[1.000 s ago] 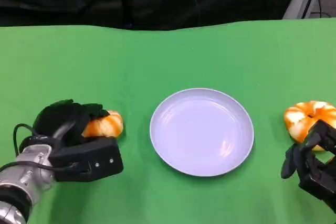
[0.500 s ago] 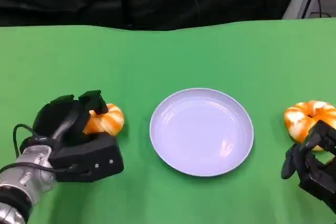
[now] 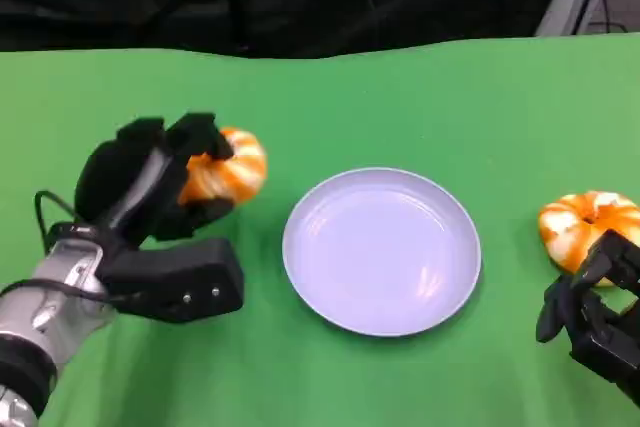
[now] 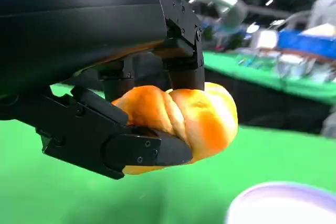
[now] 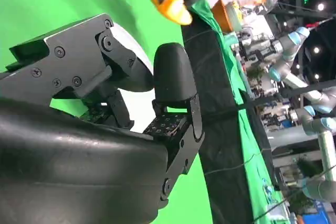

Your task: Grasp the bread from the table and place it into the plate.

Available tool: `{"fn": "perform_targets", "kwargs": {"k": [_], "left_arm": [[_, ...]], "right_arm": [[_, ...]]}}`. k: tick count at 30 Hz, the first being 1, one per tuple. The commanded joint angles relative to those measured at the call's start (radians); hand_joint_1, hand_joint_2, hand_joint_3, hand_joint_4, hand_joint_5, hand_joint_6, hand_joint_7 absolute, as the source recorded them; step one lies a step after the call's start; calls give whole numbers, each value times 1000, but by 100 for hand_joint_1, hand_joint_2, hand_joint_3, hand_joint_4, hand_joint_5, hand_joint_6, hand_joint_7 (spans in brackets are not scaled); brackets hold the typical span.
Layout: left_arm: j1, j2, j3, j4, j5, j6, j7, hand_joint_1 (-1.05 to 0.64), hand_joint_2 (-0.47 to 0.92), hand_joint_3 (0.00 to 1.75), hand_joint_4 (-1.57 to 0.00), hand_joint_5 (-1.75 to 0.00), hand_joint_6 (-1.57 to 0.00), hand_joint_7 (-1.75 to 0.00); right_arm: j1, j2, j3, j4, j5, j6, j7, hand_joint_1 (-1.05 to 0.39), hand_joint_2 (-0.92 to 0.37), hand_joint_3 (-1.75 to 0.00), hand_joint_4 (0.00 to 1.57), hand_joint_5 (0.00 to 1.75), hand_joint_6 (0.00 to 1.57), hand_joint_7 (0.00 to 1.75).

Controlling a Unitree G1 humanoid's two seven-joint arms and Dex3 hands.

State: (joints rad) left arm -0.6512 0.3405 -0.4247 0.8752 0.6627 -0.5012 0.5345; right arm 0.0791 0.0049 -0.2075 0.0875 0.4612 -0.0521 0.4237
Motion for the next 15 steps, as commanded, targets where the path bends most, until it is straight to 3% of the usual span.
{"fn": "perform_targets", "kwargs": {"k": [1, 4, 8, 15], "left_arm": [[26, 29, 24, -106, 0, 12, -33, -11, 68, 86, -69, -175, -61, -175], [36, 29, 31, -127, 1, 23, -45, -11, 66, 88, -69, -175, -61, -175], [30, -7, 29, -310, 0, 53, -131, -11, 63, 89, -68, -175, -61, -175], [18, -62, 17, -373, 15, 74, -203, -11, 62, 87, -67, -175, -61, -175]], "right_arm": [[3, -12, -6, -9, 4, 3, -5, -8, -63, -108, 80, 175, 70, 159], [3, -12, -6, -9, 4, 3, -5, -8, -63, -107, 80, 175, 70, 159], [2, -10, -7, -9, 9, 0, -1, -9, -63, -107, 80, 175, 70, 159], [2, -7, -6, -7, 12, -1, 4, -9, -64, -106, 80, 175, 70, 158]]}}
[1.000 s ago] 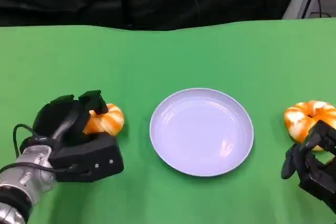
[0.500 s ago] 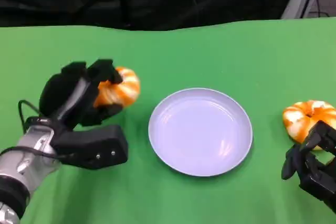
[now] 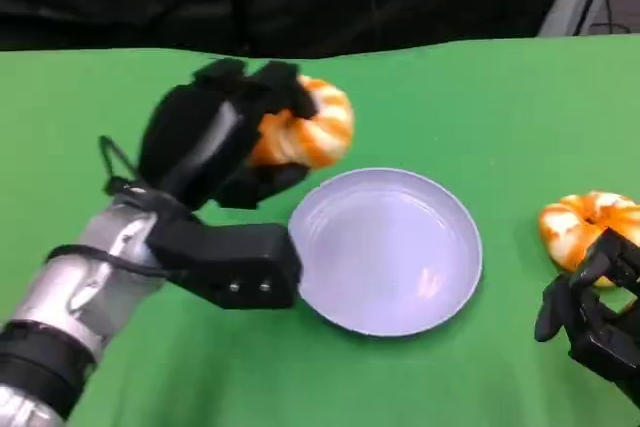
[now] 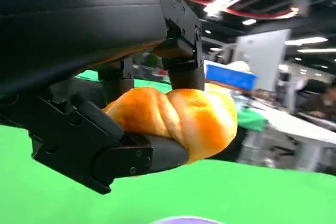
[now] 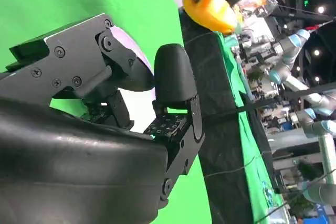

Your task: Grasp the bread from the table and place it into the plate.

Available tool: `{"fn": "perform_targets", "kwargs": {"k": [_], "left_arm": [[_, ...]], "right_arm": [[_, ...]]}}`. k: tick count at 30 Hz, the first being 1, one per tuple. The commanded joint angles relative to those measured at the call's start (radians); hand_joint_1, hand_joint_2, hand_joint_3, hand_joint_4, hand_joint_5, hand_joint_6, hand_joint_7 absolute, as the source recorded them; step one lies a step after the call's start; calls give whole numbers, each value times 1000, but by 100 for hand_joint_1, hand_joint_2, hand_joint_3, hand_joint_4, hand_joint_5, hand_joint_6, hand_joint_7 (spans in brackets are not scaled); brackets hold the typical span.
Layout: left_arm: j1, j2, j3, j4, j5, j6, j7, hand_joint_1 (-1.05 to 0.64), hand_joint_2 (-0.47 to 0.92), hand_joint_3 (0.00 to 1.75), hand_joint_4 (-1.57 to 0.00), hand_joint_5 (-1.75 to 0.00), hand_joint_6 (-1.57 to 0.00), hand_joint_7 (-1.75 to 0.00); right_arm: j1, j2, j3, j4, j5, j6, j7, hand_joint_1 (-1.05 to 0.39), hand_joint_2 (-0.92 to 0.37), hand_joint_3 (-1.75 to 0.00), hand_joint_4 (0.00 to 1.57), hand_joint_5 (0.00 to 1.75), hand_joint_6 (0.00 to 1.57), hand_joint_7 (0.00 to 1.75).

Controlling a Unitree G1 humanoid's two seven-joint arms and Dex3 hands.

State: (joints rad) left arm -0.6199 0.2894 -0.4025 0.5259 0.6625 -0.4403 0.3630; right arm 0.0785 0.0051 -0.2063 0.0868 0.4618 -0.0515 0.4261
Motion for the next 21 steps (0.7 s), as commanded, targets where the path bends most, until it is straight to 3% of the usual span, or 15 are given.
{"fn": "perform_targets", "kwargs": {"k": [1, 5, 14, 21], "left_arm": [[-20, -24, -14, -21, 23, 8, -32, -11, 62, 86, -67, -175, -61, -175], [-33, -55, -35, -17, 52, 7, -34, -12, 65, 78, -69, -175, -71, -161], [-41, -107, -75, 4, 52, 4, -97, -12, 70, 70, -68, -175, -66, -171], [-67, -135, -115, 116, 99, -24, -45, -8, 65, 76, -68, -175, -68, -161]], "right_arm": [[0, -6, -8, -2, 14, -5, 6, -9, -64, -105, 80, 175, 70, 158], [-3, -5, -8, -1, 18, -6, 9, -9, -64, -105, 79, 175, 71, 157], [2, 0, -6, -11, 13, -4, -5, -9, -65, -104, 78, 175, 70, 157], [-2, 0, -7, -5, 21, -5, 3, -9, -65, -104, 79, 175, 70, 158]]}}
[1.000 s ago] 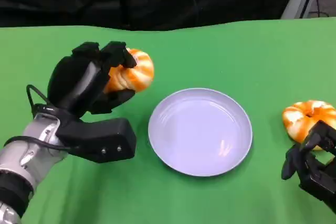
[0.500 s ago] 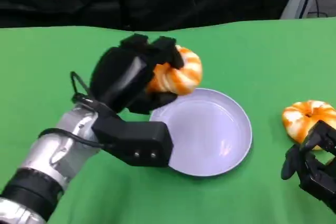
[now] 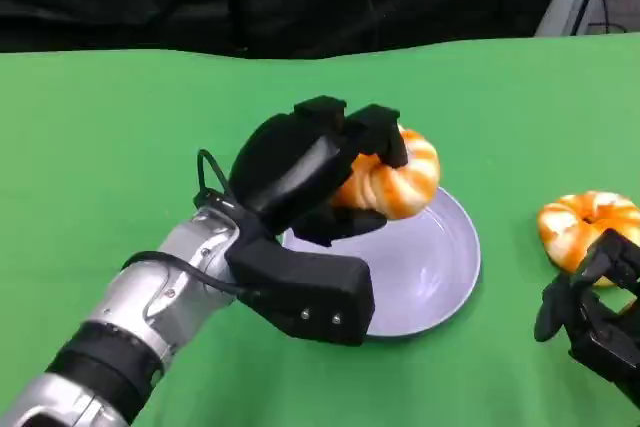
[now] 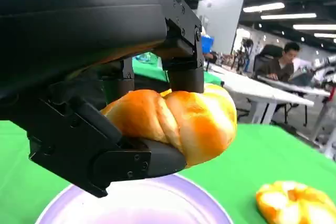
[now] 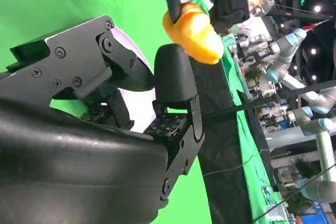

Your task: Grasp the bread from the table and place it into the plate.

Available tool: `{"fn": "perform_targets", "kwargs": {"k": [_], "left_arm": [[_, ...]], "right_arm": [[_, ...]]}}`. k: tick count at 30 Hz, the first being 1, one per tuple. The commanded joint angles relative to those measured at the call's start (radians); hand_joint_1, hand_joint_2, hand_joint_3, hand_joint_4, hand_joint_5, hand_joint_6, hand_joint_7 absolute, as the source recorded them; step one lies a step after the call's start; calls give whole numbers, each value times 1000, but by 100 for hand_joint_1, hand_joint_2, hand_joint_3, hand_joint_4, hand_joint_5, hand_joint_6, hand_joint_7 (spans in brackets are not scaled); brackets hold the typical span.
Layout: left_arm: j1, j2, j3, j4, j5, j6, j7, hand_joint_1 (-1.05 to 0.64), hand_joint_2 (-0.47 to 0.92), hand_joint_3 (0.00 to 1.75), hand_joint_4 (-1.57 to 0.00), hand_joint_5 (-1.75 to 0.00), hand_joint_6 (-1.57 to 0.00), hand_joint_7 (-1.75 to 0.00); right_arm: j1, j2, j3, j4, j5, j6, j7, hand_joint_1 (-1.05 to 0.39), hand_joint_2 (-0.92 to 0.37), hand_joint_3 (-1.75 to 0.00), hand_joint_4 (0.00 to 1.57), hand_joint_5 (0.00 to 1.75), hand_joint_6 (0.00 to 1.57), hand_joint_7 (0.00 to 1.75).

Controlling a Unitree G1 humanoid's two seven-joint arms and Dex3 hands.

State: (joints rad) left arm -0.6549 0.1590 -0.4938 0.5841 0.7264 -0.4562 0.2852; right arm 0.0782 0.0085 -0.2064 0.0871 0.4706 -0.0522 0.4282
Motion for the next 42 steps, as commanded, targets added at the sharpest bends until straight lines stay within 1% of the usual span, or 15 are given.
{"fn": "perform_targets", "kwargs": {"k": [1, 8, 11, 15, 19, 22, 23, 24, 26, 28, 29, 31, 34, 37, 42], "left_arm": [[-36, -9, -28, 76, 40, -7, 33, -8, 64, 76, -68, -175, -68, -159], [-70, -39, -56, 208, 85, -1, 99, -7, 65, 70, -66, -175, -69, -149], [-85, -47, -66, 264, 91, -12, 133, -7, 67, 65, -66, -175, -61, -164], [-101, -49, -77, 316, 93, -33, 162, -7, 71, 58, -64, -175, -66, -151], [-111, -49, -83, 354, 85, -69, 178, -8, 74, 53, -62, -175, -64, -155], [-116, -46, -85, 365, 80, -92, 166, -14, 82, 42, -57, -170, -67, -132], [-118, -43, -88, 368, 80, -102, 158, -18, 87, 32, -57, -160, -72, -110], [-120, -39, -93, 367, 84, -106, 147, -23, 89, 29, -60, -139, -77, -86], [-123, -32, -105, 364, 91, -106, 119, -43, 92, 30, -78, -59, -89, -28], [-122, -26, -114, 355, 90, -99, 75, -78, 92, 37, -64, -19, -76, -6], [-118, -24, -117, 347, 87, -87, 42, -88, 92, 40, -56, -10, -68, -3], [-112, -22, -116, 334, 82, -71, 4, -101, 92, 45, -37, -2, -54, -1], [-98, -22, -112, 321, 71, -50, -44, -104, 92, 50, -16, 0, -37, 0], [-89, -19, -112, 304, 72, -35, -62, -105, 92, 53, -6, 0, -30, 0], [-78, -12, -104, 285, 58, -42, -73, -105, 92, 54, -1, 0, -27, 0]], "right_arm": [[-1, -3, -7, -6, 11, -4, -1, -8, -65, -104, 79, 175, 70, 158], [-4, -4, -6, -4, 7, -6, -4, -9, -65, -103, 79, 175, 70, 158], [-5, -4, -6, -1, 9, -9, 1, -9, -65, -103, 79, 175, 70, 158], [-5, -3, -6, -1, 8, -10, 0, -9, -65, -103, 79, 175, 70, 158], [-4, -3, -6, -5, 7, -4, -7, -9, -65, -103, 79, 175, 70, 158], [-4, -4, -6, -3, 6, -7, -5, -9, -65, -103, 79, 175, 70, 158], [-3, -3, -6, -3, 7, -7, -4, -9, -65, -104, 79, 175, 70, 158], [-2, -3, -6, -5, 7, -6, -5, -9, -65, -104, 79, 175, 70, 158], [-2, -2, -5, -5, 6, -8, -5, -9, -65, -104, 79, 175, 70, 158], [-2, -3, -5, -5, 6, -9, -3, -9, -65, -104, 79, 175, 70, 158], [-2, -3, -5, -7, 7, -7, -4, -9, -65, -103, 79, 175, 70, 158], [-1, -3, -4, -9, 8, -4, -5, -9, -65, -103, 79, 175, 70, 158], [-1, -3, -3, -8, 2, -11, -4, -10, -66, -103, 79, 175, 70, 158], [-1, -4, -4, -5, 4, -14, -1, -10, -66, -103, 79, 175, 70, 157], [3, -4, -4, -13, 7, -5, -6, -9, -65, -102, 79, 175, 70, 157]]}}
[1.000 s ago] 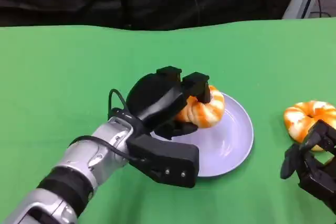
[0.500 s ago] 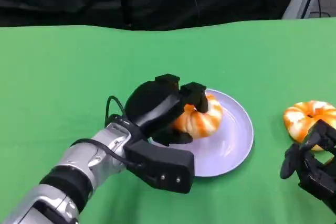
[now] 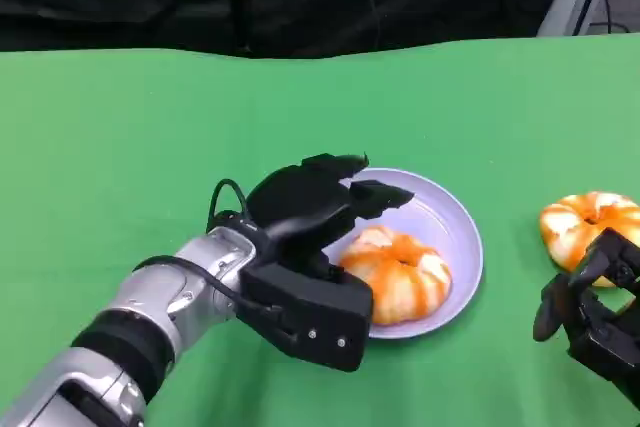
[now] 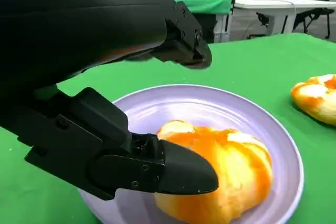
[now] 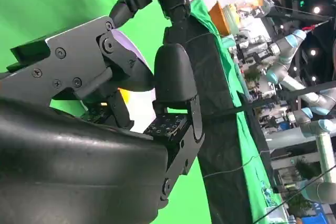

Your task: Grasp the bread from the table and place it into the plate.

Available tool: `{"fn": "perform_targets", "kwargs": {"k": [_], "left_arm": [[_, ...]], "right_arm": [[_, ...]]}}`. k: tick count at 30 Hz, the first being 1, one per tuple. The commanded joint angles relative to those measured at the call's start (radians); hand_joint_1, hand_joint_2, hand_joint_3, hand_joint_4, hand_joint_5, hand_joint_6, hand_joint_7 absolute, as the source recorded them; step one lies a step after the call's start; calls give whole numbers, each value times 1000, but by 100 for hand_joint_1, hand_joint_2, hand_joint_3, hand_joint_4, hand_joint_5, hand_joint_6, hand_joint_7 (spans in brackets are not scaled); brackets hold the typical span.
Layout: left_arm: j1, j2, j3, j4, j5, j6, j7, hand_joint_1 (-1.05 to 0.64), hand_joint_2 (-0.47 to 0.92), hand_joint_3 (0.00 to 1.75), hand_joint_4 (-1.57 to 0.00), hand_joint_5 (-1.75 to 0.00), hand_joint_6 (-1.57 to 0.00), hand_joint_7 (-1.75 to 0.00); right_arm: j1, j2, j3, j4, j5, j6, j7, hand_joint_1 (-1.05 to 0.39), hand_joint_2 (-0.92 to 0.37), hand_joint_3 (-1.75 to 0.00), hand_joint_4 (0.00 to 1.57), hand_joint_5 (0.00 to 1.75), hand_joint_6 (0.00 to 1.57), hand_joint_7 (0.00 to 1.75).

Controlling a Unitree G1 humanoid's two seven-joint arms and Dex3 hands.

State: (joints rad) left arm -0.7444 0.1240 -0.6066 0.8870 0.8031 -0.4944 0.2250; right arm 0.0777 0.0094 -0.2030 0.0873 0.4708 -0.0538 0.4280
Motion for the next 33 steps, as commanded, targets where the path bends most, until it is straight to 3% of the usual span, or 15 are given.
{"fn": "perform_targets", "kwargs": {"k": [1, 10, 13, 14, 15, 16, 18, 19, 21, 23, 24, 26, 28, 30, 33], "left_arm": [[13, 25, 9, -21, -21, -4, -14, -105, 92, 54, -1, 0, -27, 0], [82, 40, 110, -54, -178, -116, -14, -98, 92, 49, -13, -5, -35, -3], [129, 36, 186, -76, -321, -169, -90, -76, 92, 35, -36, -11, -47, -4], [141, 33, 206, -81, -362, -182, -118, -60, 92, 28, -49, -15, -54, -6], [159, 26, 235, -86, -439, -198, -179, -55, 92, 25, -54, -16, -57, -6], [170, 22, 255, -90, -493, -208, -226, -38, 92, 27, -65, -20, -65, -9], [203, 1, 312, -105, -648, -206, -354, -29, 92, 28, -70, -22, -69, -10], [226, -13, 348, -117, -746, -194, -429, -18, 91, 45, -84, -34, -84, -14], [269, -34, 408, -164, -913, -119, -563, -10, 84, 73, -92, -61, -104, -14], [301, -42, 446, -223, -1013, -21, -652, -11, 75, 88, -87, -116, -115, -40], [328, -39, 467, -272, -1074, 43, -705, -11, 73, 92, -85, -126, -111, -55], [380, -30, 503, -360, -1171, 152, -790, -7, 58, 118, -86, -157, -97, -118], [433, -18, 540, -433, -1266, 271, -873, -7, 56, 125, -89, -170, -88, -148], [482, -4, 573, -484, -1324, 351, -934, -10, 57, 123, -91, -174, -82, -166], [544, 29, 610, -538, -1369, 446, -999, -15, 59, 115, -95, -175, -83, -174]], "right_arm": [[4, -5, -7, -14, 8, -2, -5, -9, -65, -102, 79, 175, 70, 157], [4, -3, -5, -16, 4, -3, -10, -10, -65, -101, 79, 175, 70, 157], [0, -2, -6, -7, 9, -9, -3, -9, -66, -102, 79, 175, 70, 157], [-2, -2, -6, -5, 10, -9, -3, -9, -66, -102, 79, 175, 71, 157], [-3, -2, -7, -3, 9, -10, -4, -9, -66, -102, 79, 175, 71, 157], [-3, -3, -7, -3, 8, -11, -4, -9, -66, -102, 79, 175, 71, 157], [-5, -4, -8, 1, 8, -13, -1, -9, -66, -102, 79, 175, 71, 157], [-6, -5, -8, 5, 10, -15, 3, -9, -66, -102, 79, 175, 71, 157], [-6, -5, -10, 5, 11, -12, 3, -9, -66, -103, 79, 175, 70, 157], [-4, -5, -10, 1, 11, -6, -3, -9, -65, -102, 79, 175, 71, 157], [-2, -6, -10, -2, 9, -4, -4, -10, -65, -102, 79, 175, 71, 157], [-1, -9, -9, -6, 8, -3, -4, -10, -65, -102, 79, 175, 71, 157], [1, -7, -8, -12, 5, -1, -9, -10, -65, -102, 79, 175, 71, 157], [2, -8, -8, -13, 4, -1, -11, -10, -65, -102, 80, 175, 71, 157], [1, -10, -9, -13, 7, 3, -11, -10, -65, -102, 80, 175, 71, 157]]}}
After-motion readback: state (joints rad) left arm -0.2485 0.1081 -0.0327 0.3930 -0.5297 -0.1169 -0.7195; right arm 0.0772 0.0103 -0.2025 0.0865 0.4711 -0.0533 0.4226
